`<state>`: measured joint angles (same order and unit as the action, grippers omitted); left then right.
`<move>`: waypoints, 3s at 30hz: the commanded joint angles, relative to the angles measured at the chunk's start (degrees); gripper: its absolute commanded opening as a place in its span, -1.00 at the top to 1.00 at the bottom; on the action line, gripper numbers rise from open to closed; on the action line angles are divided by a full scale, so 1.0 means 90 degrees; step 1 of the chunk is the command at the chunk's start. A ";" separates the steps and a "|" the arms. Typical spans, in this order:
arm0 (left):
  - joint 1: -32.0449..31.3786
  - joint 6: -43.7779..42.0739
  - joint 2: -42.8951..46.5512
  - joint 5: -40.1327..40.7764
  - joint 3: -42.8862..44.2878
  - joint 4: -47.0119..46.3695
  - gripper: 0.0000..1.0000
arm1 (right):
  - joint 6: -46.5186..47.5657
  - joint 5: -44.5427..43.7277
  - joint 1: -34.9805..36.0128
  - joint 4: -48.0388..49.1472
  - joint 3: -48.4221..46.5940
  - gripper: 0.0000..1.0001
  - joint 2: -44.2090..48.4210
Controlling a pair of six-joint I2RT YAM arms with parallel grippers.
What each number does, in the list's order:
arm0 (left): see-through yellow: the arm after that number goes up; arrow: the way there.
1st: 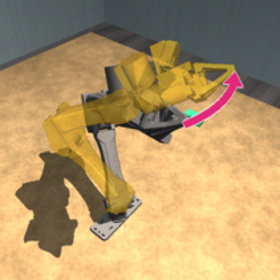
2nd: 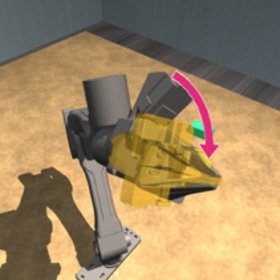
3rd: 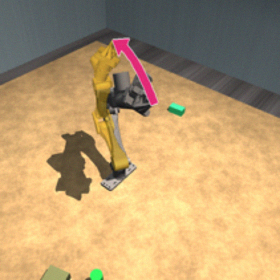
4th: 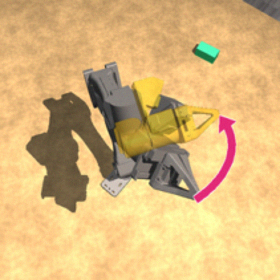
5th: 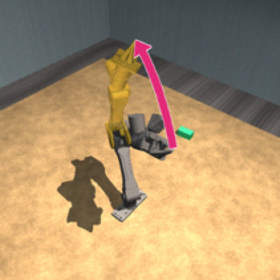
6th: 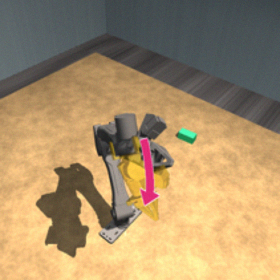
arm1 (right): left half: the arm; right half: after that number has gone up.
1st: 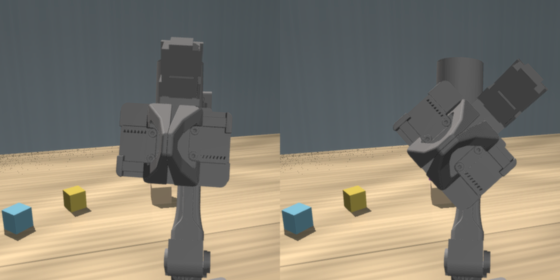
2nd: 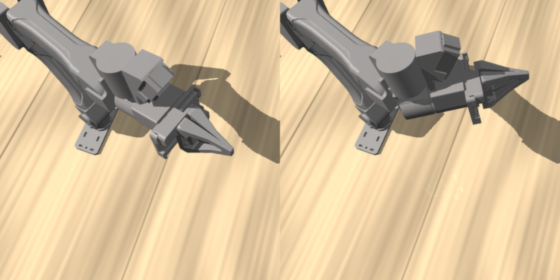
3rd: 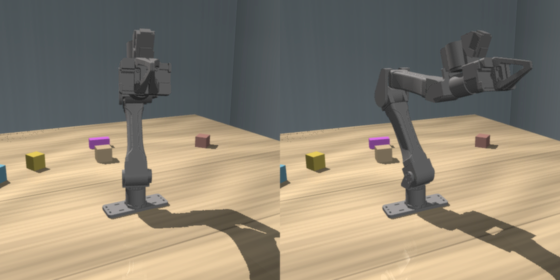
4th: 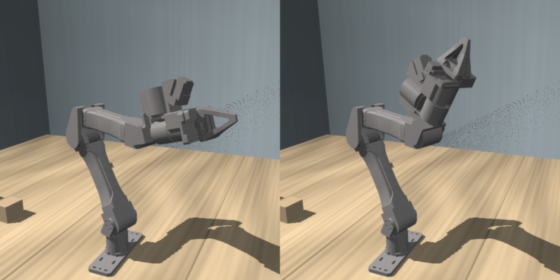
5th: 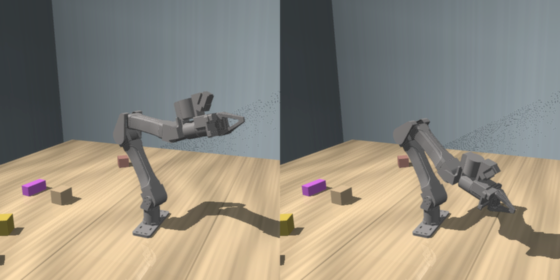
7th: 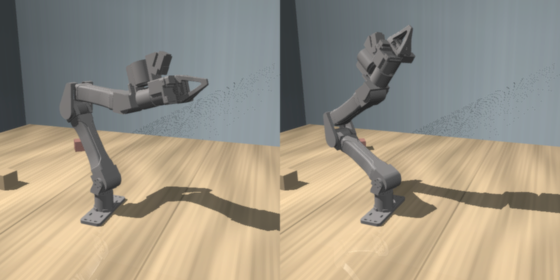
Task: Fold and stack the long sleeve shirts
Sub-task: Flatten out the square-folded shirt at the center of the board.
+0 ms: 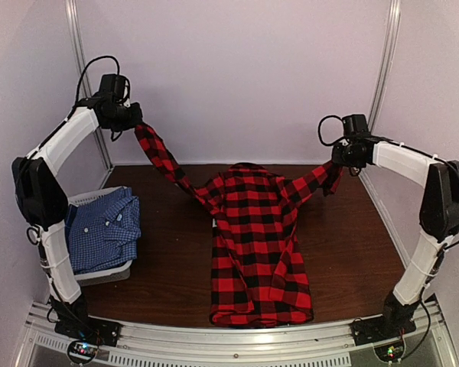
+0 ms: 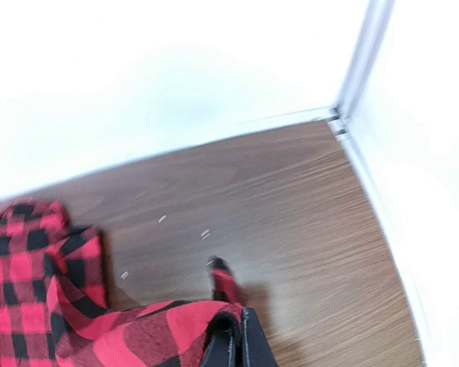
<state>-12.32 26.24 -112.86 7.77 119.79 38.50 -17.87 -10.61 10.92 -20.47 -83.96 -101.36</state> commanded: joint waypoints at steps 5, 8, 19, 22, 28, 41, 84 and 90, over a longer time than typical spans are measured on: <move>0.0595 -0.0571 -0.0684 0.0177 0.1084 0.0263 1.00 | 0.0140 -0.0166 -0.0848 -0.0531 -0.1087 1.00 -0.0361; 0.0682 -0.0654 -0.0805 0.0208 0.1286 0.0263 1.00 | 0.0218 -0.0260 -0.0975 -0.0669 -0.1386 1.00 -0.0555; 0.0840 -0.0755 -0.1203 -0.0091 0.1647 0.0140 1.00 | 0.0200 -0.0032 -0.1303 -0.0891 -0.1606 0.91 -0.0881; 0.0834 -0.0799 -0.1250 0.0017 0.1764 0.0005 1.00 | 0.0211 -0.0084 -0.1301 -0.0907 -0.1526 0.91 -0.0857; 0.0878 -0.0829 -0.1482 0.0133 0.2254 -0.0015 1.00 | 0.0276 -0.0162 -0.1358 -0.0946 -0.1565 0.85 -0.0887; 0.0907 -0.0811 -0.1642 0.0027 0.2295 -0.0156 1.00 | 0.0228 -0.0102 -0.1585 -0.1239 -0.2190 0.84 -0.1511; -0.2104 0.0968 0.0079 -0.1939 -0.2839 -0.1564 -0.47 | -0.1347 0.0498 0.4168 -0.0530 0.3187 -0.42 0.1684; -0.2486 0.1714 0.0369 -0.2978 -0.4128 -0.2398 -0.45 | -0.1955 0.0368 0.5035 -0.0645 0.3701 -0.38 0.1723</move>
<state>-33.63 35.33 -112.90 -10.17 88.62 24.91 -30.33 -5.23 52.75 -25.08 -52.97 -87.24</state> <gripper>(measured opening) 0.727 0.691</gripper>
